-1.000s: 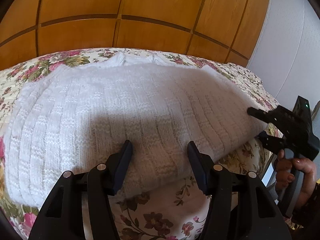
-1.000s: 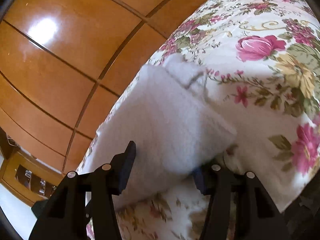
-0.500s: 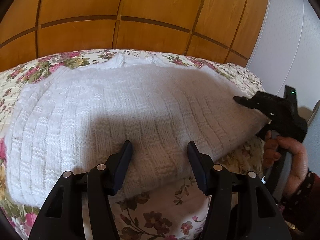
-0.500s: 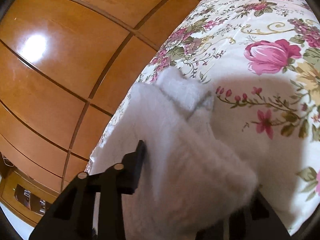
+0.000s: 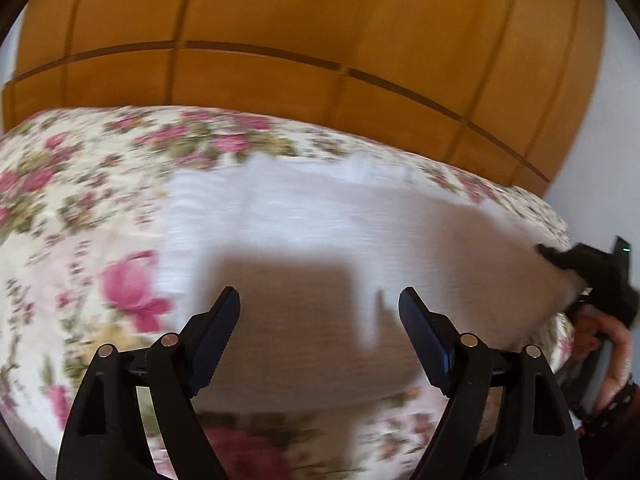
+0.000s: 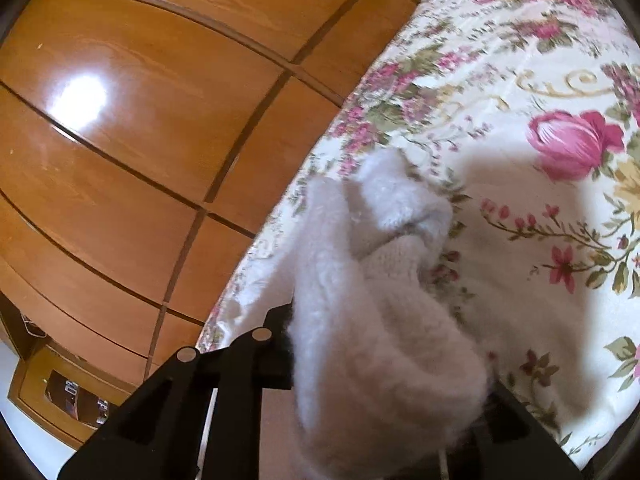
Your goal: Fold small clothes
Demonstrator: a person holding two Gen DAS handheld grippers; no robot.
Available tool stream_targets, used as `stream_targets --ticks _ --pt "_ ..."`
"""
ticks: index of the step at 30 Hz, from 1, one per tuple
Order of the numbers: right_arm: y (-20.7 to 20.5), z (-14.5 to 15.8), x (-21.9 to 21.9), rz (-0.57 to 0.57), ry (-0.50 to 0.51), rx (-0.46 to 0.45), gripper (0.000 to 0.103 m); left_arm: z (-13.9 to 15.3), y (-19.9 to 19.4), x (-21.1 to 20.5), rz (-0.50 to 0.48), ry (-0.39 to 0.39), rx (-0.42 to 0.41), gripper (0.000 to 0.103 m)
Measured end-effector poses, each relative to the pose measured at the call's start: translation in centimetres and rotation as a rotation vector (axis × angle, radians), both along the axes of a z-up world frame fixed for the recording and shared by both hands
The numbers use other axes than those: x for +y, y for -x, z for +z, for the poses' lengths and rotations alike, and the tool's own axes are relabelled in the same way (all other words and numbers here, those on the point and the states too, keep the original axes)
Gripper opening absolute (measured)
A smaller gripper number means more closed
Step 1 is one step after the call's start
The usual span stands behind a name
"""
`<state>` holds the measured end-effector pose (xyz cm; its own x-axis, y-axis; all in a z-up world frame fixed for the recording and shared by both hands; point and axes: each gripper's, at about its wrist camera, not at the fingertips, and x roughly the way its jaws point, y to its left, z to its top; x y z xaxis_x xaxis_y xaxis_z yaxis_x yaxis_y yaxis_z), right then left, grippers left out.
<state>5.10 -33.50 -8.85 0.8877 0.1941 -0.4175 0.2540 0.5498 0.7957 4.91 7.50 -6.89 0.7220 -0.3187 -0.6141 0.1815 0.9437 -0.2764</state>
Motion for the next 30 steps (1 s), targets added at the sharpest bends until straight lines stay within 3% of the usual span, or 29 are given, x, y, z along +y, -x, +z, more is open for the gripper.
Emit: stream_targets --ticks 7,19,24,30 --pt "-0.2 4.1 2.8 0.043 0.056 -0.066 0.016 -1.3 0.2 3.8 0.078 -0.024 0.046 0.081" --pt "-1.4 11.2 12.6 0.190 0.301 -0.162 0.015 -1.8 1.0 9.2 0.206 0.018 0.050 0.081" --pt "-2.6 12.1 18.5 0.295 0.455 -0.195 0.015 -2.2 1.5 11.1 0.256 0.036 0.062 0.081" --pt "-4.8 10.6 25.9 0.461 0.528 -0.212 0.015 -2.5 2.0 12.8 0.296 0.061 0.071 0.081"
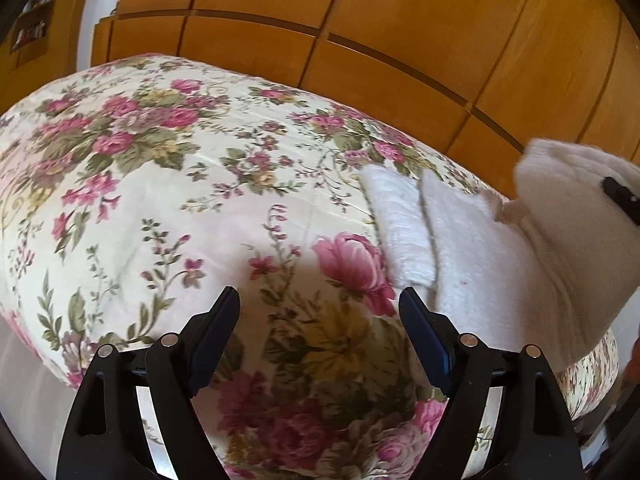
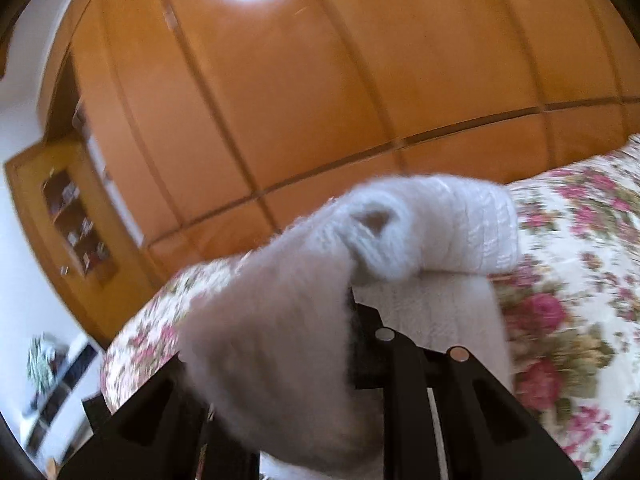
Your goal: Fold small clothes
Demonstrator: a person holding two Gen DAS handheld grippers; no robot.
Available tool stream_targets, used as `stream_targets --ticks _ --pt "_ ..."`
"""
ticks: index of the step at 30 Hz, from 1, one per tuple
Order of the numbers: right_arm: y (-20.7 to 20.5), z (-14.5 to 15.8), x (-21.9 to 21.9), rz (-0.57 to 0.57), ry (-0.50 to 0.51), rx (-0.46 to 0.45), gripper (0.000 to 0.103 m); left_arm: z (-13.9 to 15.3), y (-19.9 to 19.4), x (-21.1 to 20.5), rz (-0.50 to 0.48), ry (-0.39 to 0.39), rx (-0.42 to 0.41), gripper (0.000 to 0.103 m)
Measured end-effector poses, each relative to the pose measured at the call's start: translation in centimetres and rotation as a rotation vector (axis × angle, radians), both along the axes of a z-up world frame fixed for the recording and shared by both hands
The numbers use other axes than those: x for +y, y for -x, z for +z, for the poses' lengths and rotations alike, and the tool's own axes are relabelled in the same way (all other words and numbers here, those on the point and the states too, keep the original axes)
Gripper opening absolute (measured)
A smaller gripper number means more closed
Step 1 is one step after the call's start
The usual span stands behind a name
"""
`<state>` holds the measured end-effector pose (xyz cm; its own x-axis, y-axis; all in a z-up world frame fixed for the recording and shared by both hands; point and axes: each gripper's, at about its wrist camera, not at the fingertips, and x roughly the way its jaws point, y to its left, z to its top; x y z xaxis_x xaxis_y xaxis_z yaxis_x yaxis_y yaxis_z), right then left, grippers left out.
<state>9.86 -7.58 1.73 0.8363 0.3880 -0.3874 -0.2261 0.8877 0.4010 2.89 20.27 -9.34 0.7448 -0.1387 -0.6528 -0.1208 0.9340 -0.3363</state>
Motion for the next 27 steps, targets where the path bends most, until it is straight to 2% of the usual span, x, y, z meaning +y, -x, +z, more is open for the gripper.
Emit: stream_targets --ticks 6,10,12,14,17,22,25,27 --pt "-1.6 -3.7 6.9 0.167 0.109 0.062 0.016 -0.1 0.3 1.4 0.037 0.011 0.004 0.081" --pt "-2.2 -7.3 10.1 0.260 0.189 0.168 0.027 -0.4 0.4 2.1 0.059 0.032 0.013 0.081" --pt "-2.2 -8.2 10.1 0.281 0.177 0.180 0.039 -0.3 0.5 2.1 0.059 0.033 0.010 0.081" --pt "-1.7 -7.9 9.4 0.319 0.128 0.166 0.067 -0.2 0.6 2.0 0.057 0.036 0.010 0.081" --pt "-0.5 -6.3 7.6 0.351 0.020 0.144 0.078 0.0 0.5 2.0 0.046 0.078 0.008 0.081" --pt "2.5 -3.1 3.6 0.253 -0.014 0.023 0.091 1.4 0.7 1.2 -0.019 0.181 -0.063 0.081" --pt "3.2 -2.1 -0.1 0.078 0.032 -0.009 0.098 3.1 0.8 0.0 -0.095 0.232 -0.131 0.081" --pt "2.7 -2.3 -2.9 -0.092 0.102 0.030 0.100 4.0 0.2 -1.4 -0.174 0.263 -0.137 0.083"
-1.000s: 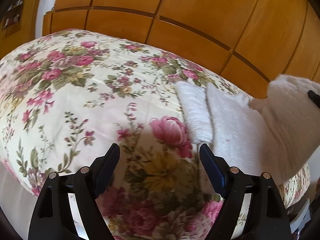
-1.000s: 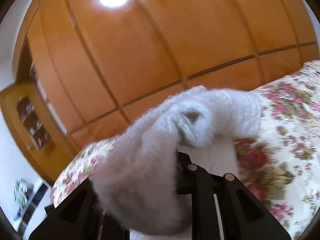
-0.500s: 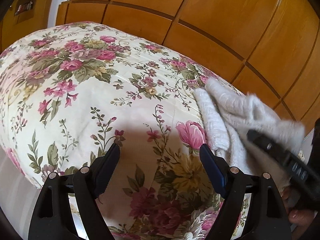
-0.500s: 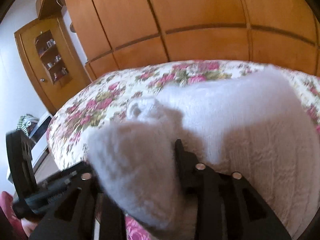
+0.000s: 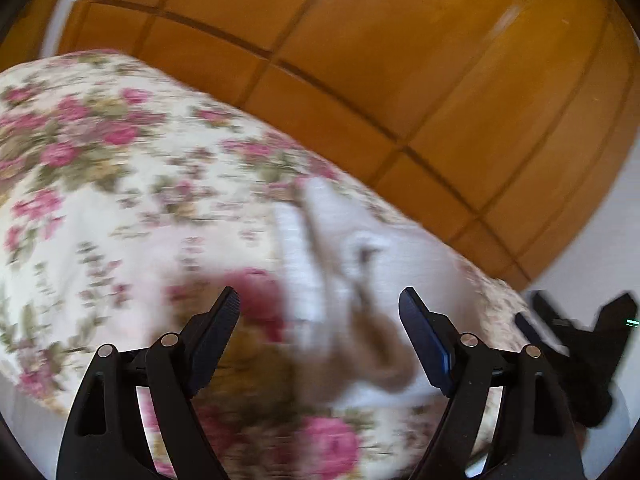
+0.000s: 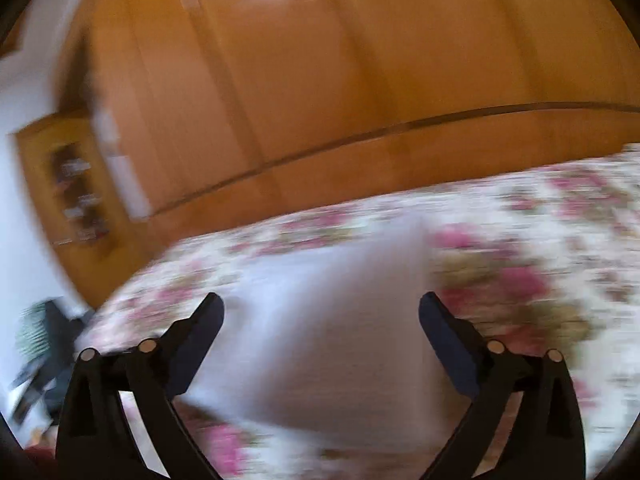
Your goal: Fold small clothes
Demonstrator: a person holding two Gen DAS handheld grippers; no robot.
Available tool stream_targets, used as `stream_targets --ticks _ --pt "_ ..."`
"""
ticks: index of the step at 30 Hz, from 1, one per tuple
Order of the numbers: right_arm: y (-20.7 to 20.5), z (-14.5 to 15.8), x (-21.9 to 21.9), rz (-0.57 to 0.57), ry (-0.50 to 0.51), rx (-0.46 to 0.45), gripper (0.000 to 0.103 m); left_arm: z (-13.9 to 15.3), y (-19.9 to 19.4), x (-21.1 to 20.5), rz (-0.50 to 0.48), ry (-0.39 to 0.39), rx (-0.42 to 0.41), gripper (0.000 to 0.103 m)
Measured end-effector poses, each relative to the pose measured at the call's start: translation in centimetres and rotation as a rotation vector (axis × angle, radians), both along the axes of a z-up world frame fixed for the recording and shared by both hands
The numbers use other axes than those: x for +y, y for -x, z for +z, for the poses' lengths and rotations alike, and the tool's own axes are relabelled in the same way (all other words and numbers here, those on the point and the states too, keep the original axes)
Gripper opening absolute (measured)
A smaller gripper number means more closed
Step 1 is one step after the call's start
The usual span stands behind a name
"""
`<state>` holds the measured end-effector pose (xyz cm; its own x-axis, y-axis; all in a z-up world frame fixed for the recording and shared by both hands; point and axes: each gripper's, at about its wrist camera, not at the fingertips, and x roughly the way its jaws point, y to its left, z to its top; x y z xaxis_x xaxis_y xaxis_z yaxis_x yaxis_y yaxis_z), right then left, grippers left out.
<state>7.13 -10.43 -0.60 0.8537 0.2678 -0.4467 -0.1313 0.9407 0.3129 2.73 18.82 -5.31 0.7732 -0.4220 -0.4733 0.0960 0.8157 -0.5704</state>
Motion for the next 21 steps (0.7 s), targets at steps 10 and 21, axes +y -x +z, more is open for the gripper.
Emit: stream_targets --ticks 10,21 --pt "-4.1 -4.9 -0.9 -0.090 0.155 0.244 0.100 -1.7 -4.5 -4.2 -0.133 -0.100 0.178 0.022" --pt "-3.2 -8.8 2.8 -0.003 0.260 0.300 0.100 -2.5 -3.4 0.2 -0.043 -0.141 0.159 0.023"
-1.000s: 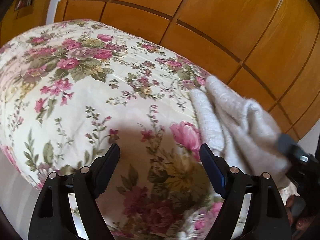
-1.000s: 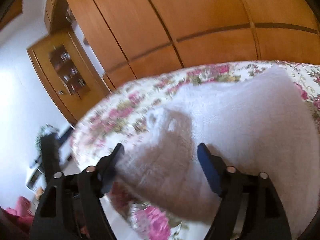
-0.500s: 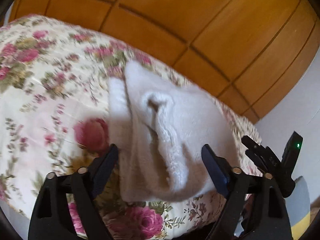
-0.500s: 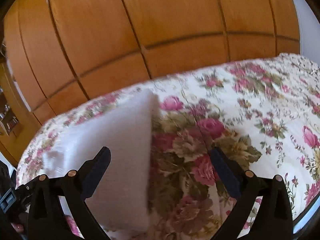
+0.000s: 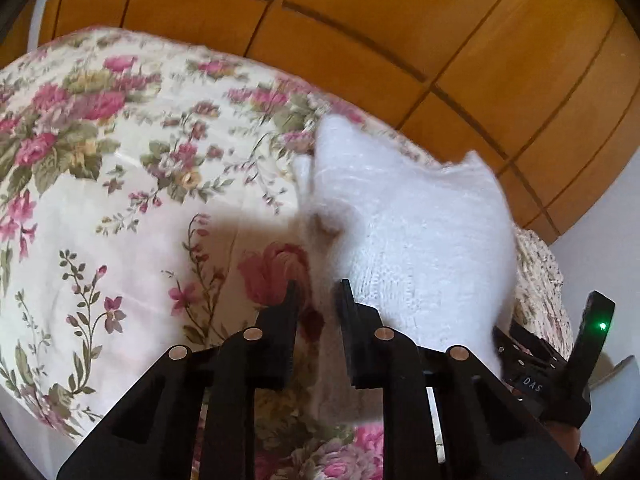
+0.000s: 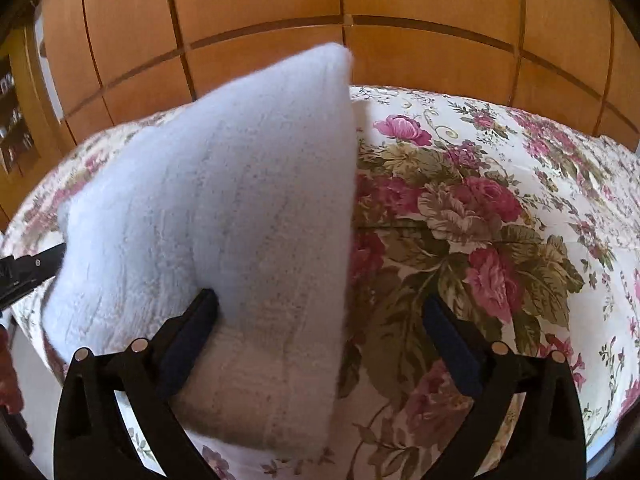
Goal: Fold small clothes
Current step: 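Press the folded sweater flat with the left gripper while the right gripper releases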
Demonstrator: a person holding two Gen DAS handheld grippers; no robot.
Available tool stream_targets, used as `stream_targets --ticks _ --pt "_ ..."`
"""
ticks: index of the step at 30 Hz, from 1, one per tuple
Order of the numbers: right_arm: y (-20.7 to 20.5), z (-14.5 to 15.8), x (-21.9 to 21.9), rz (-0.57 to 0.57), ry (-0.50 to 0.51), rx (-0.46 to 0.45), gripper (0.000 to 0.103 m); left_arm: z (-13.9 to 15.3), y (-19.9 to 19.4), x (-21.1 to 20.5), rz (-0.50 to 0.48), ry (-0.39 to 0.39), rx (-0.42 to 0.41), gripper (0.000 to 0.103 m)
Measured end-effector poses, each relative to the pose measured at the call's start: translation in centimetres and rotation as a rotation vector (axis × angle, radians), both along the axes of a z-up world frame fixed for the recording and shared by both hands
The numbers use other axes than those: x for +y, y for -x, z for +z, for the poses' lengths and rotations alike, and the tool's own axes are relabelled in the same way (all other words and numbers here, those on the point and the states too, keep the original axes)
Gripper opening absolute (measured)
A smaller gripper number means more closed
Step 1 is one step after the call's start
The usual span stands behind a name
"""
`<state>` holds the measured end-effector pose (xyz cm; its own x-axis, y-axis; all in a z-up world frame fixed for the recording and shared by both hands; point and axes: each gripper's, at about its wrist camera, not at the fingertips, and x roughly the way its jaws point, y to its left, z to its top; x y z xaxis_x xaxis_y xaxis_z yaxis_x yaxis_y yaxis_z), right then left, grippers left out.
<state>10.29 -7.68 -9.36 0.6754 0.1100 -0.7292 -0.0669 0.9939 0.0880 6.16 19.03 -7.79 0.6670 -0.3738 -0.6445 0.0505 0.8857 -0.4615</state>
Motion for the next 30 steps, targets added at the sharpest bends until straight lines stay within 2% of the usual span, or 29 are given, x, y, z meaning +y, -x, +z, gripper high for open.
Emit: stream_targets --ticks 1,3,5,7,10,13,16,19,21,23,24,27,30 --pt "0.4 0.4 -0.3 0.002 -0.005 -0.021 0.100 0.5 0.4 -0.1 0.001 -0.009 -0.020 0.037" --pt "1.1 1.4 -0.8 0.005 0.007 -0.042 0.101 2.0 0.8 -0.4 0.018 -0.042 -0.078 0.058" --pt "1.7 2.9 -1.4 -0.011 0.000 -0.067 0.101 3.9 1.4 -0.4 0.035 -0.057 -0.151 0.064" --pt "2.0 5.1 -2.6 -0.053 -0.034 -0.135 0.101 5.1 1.4 -0.7 0.043 -0.079 -0.197 0.070" --pt "0.4 7.8 -3.4 -0.084 -0.080 -0.184 0.101 7.0 0.4 -2.3 0.010 -0.106 -0.237 0.071" --pt "-2.8 8.7 -2.7 -0.074 -0.056 -0.154 0.101 8.3 -1.1 -5.0 -0.048 -0.139 -0.243 0.071" --pt "-6.0 8.2 -1.5 -0.087 -0.009 -0.100 0.101 8.5 -3.2 -8.2 -0.136 -0.169 -0.237 0.071" --pt "-8.4 5.9 -0.4 -0.104 0.064 -0.059 0.101 6.9 -5.6 -11.1 -0.215 -0.189 -0.205 0.071" --pt "-8.9 3.7 -0.5 -0.120 0.085 -0.048 0.100 4.9 -7.2 -12.1 -0.237 -0.223 -0.139 0.071" --pt "-7.8 2.4 -1.5 -0.139 0.016 -0.053 0.100 2.1 -8.0 -11.9 -0.235 -0.238 -0.072 0.072" --pt "-7.4 2.1 -1.8 -0.136 0.011 -0.048 0.100 1.8 -7.7 -11.6 -0.236 -0.226 -0.091 0.072" --pt "-5.9 1.9 -1.4 -0.115 0.060 -0.074 0.100 1.0 -6.1 -11.7 -0.258 -0.280 -0.147 0.072" --pt "-7.8 1.7 -0.5 -0.078 0.120 -0.044 0.100 0.3 -7.2 -11.2 -0.246 -0.259 -0.130 0.072"
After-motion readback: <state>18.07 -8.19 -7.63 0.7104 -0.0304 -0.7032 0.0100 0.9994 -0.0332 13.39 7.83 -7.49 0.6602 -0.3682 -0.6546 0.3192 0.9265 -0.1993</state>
